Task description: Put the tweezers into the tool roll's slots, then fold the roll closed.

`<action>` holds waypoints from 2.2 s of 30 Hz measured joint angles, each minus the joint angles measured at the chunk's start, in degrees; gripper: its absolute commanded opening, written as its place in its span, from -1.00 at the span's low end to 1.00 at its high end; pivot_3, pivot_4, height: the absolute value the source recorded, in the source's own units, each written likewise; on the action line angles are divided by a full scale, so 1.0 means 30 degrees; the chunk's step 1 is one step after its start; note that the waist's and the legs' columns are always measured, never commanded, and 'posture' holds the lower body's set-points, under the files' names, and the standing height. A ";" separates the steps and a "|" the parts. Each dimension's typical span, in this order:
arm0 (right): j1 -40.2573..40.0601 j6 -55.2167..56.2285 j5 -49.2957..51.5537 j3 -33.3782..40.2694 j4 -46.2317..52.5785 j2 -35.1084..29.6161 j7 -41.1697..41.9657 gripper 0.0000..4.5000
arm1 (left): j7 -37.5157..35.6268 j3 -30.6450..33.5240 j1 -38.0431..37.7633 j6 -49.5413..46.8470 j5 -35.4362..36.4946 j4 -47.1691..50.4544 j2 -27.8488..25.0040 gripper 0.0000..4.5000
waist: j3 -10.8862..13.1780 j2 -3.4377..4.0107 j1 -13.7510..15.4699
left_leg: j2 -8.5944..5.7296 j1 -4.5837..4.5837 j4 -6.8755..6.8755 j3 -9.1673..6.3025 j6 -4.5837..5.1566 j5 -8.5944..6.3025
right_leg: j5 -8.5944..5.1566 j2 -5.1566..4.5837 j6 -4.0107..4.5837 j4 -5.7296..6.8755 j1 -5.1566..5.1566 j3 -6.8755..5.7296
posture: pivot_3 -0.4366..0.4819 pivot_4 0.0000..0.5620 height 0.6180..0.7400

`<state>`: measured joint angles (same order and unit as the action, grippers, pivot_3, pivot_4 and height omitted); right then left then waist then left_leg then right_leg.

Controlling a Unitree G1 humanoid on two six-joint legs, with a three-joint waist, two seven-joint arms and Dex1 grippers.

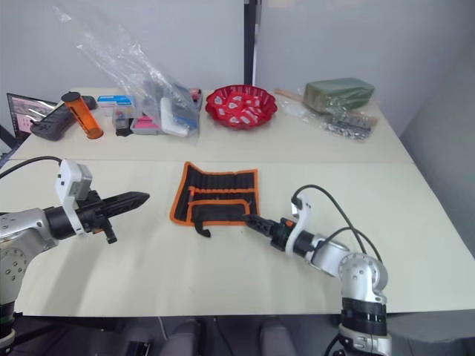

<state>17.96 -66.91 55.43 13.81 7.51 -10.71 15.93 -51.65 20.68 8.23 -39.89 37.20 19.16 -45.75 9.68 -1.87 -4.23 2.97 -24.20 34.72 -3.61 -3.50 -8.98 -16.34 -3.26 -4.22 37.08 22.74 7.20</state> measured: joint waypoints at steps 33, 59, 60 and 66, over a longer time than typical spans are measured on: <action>1.0065 0.3940 -0.8516 -0.6055 -1.0860 -0.3458 0.6885 0.98 | 0.1870 0.1487 -0.2763 -0.0017 0.1127 0.2088 0.0009 -1.00 | 0.0025 -0.0016 -0.0024 | 0.0002 -0.0137 -0.0010 0.0051 0.0004 -0.0001 | 0.0093 -0.0001 -0.0002 0.0007 0.0163 0.0020 | -0.05 -0.47 1.00; 1.0398 0.1296 -0.6803 -0.1260 -1.4569 -0.2356 0.8423 -0.88 | 0.2192 0.1786 -0.2739 0.0213 0.1000 0.1907 0.0007 -1.00 | 0.0028 -0.0012 0.0031 | -0.0003 -0.0151 -0.0007 0.0050 0.0004 0.0000 | 0.0099 0.0000 0.0009 0.0008 0.0164 0.0019 | -0.05 -0.47 1.00; 1.0396 0.1284 -0.6798 -0.1207 -1.4566 -0.2358 0.8429 -0.99 | 0.2189 0.1785 -0.2739 0.0238 0.0945 0.1904 0.0005 -1.00 | 0.0028 -0.0013 0.0030 | -0.0002 -0.0151 -0.0008 0.0050 0.0004 0.0000 | 0.0099 0.0000 0.0009 0.0008 0.0164 0.0019 | -0.05 -0.47 1.00; 0.9652 0.0431 -0.6693 -0.1175 -1.3279 -0.3107 0.8853 -0.99 | 0.2078 0.1767 -0.2260 0.0304 0.0784 0.1227 -0.0483 -1.00 | 0.0033 -0.0004 0.0136 | -0.0016 -0.0161 0.0001 0.0048 0.0004 0.0000 | 0.0097 -0.0010 0.0004 0.0006 0.0157 0.0019 | -0.05 -0.47 1.00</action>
<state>46.92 -65.61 35.35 10.28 -32.33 -20.03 42.49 -45.41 25.98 1.45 -38.98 39.56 22.84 -47.20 9.78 -1.88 -3.82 2.92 -24.69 34.73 -3.47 -3.49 -8.99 -16.05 -3.29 -4.21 37.10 23.21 7.25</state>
